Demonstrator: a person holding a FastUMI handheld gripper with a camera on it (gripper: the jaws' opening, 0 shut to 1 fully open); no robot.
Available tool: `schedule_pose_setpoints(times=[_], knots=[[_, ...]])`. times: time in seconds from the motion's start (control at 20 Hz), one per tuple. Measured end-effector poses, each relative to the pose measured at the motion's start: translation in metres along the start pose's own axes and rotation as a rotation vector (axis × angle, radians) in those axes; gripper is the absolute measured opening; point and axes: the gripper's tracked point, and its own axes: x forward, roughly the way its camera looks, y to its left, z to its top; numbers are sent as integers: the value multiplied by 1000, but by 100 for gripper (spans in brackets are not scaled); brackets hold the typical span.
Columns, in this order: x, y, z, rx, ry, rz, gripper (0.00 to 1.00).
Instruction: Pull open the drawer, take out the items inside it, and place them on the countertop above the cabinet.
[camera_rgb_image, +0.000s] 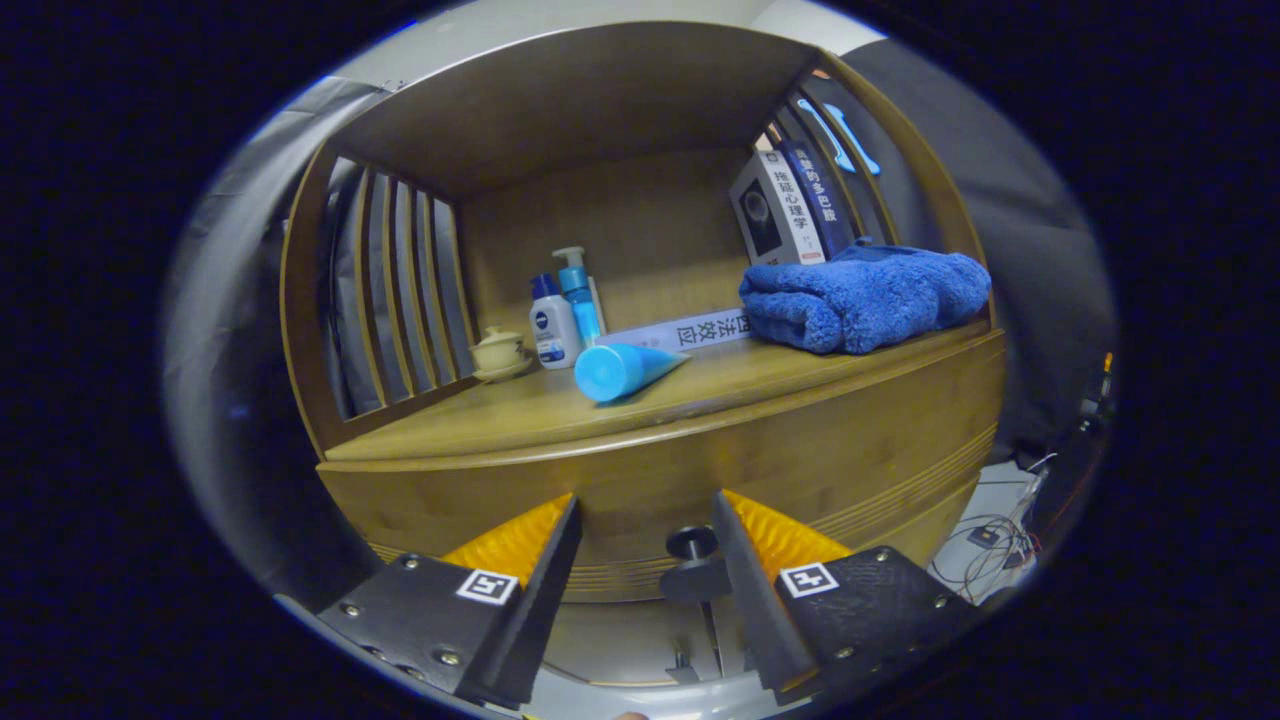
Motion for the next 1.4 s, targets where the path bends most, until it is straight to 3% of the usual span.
schedule_pose_setpoints(times=[1.1,1.3,1.4], knots=[[-1,-5,0,27,-15,-2,86],[-3,-6,2,16,-18,-12,98],[-6,-7,3,15,-27,-10,98]])
